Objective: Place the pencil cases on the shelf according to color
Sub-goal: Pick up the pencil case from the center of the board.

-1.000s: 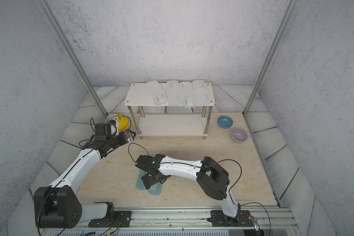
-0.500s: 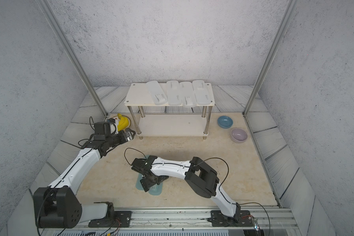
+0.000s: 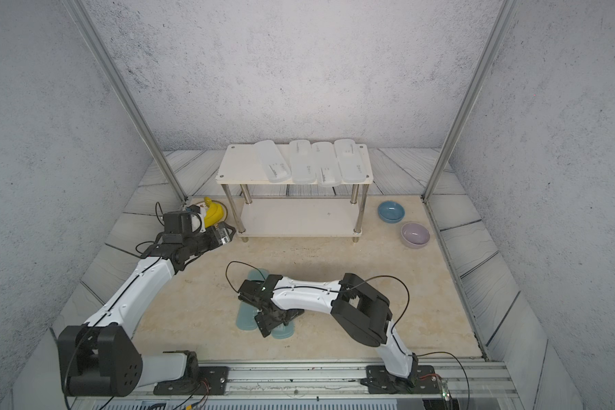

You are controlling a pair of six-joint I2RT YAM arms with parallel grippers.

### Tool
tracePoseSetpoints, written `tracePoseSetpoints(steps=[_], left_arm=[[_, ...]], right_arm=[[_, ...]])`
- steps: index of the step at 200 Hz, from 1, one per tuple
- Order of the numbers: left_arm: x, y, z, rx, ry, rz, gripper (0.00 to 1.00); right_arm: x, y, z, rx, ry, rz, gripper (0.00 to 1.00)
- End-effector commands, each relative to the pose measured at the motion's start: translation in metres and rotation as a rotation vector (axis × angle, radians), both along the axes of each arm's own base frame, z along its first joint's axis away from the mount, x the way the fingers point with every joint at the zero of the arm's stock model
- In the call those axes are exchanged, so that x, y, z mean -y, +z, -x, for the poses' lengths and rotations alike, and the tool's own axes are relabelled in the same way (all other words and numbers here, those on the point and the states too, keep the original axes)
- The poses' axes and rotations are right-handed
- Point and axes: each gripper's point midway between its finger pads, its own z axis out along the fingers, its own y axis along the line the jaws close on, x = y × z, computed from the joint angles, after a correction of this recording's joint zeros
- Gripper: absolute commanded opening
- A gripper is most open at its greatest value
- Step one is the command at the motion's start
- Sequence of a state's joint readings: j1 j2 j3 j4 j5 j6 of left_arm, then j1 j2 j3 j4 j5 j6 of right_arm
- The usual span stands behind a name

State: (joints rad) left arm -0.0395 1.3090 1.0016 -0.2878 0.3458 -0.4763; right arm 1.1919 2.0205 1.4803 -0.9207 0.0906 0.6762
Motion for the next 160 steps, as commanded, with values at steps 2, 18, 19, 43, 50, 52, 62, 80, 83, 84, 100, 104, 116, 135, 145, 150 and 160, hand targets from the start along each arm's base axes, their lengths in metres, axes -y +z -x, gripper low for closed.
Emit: tracePoseSetpoints(steps=[2,18,19,43,50,52,62,80,83,84,100,104,116,135,145,150,160], left_arm=[[0.000,0.007,-0.002,0.022,0.000,0.014,0.99],[0.001,0.005,-0.001,0.018,-0.002,0.021,0.99],[0.001,0.005,-0.002,0.018,-0.002,0.021,0.99],[0.003,0.002,0.000,0.014,-0.008,0.029,0.99],[0.003,0.001,0.000,0.013,-0.010,0.029,0.99],[0.003,0.001,0.000,0.012,-0.010,0.030,0.99],[0.003,0.000,0.000,0.011,-0.011,0.032,0.99],[0.004,-0.003,0.001,0.004,-0.018,0.031,0.99],[0.004,-0.004,0.001,0.004,-0.019,0.030,0.99],[0.004,-0.004,0.001,0.003,-0.018,0.030,0.99],[0.004,-0.005,0.002,0.003,-0.024,0.025,0.99],[0.004,-0.005,0.002,0.003,-0.024,0.022,0.99],[0.004,-0.005,0.002,0.004,-0.027,0.020,0.99],[0.003,-0.005,0.003,0.004,-0.028,0.013,0.99],[0.003,-0.005,0.003,0.006,-0.027,0.010,0.99],[0.002,-0.005,0.003,0.007,-0.025,0.009,0.99],[0.002,-0.003,0.003,0.012,-0.025,0.007,1.00]], right_arm=[[0.058,-0.012,-0.004,0.036,-0.051,0.156,1.00],[0.065,-0.003,-0.007,0.060,-0.075,0.118,1.00],[0.065,-0.002,-0.007,0.062,-0.076,0.113,1.00],[0.066,0.010,-0.005,0.074,-0.134,0.015,1.00],[0.063,0.011,-0.004,0.071,-0.141,-0.026,1.00],[0.063,0.011,-0.003,0.069,-0.142,-0.034,1.00],[0.057,0.010,-0.001,0.060,-0.140,-0.089,1.00],[0.054,0.007,0.000,0.060,-0.125,-0.125,1.00],[0.054,0.006,0.001,0.061,-0.120,-0.126,1.00],[0.054,0.006,0.001,0.060,-0.116,-0.126,1.00],[0.057,0.000,0.001,0.069,-0.086,-0.111,1.00],[0.059,-0.001,0.000,0.072,-0.081,-0.103,1.00],[0.066,-0.004,-0.001,0.086,-0.063,-0.064,0.99],[0.079,-0.008,0.000,0.091,-0.055,-0.020,0.99],[0.084,-0.011,0.003,0.091,-0.057,-0.020,0.99],[0.084,-0.013,0.004,0.089,-0.055,-0.029,0.99],[0.082,-0.015,0.005,0.084,-0.045,-0.044,0.99]])
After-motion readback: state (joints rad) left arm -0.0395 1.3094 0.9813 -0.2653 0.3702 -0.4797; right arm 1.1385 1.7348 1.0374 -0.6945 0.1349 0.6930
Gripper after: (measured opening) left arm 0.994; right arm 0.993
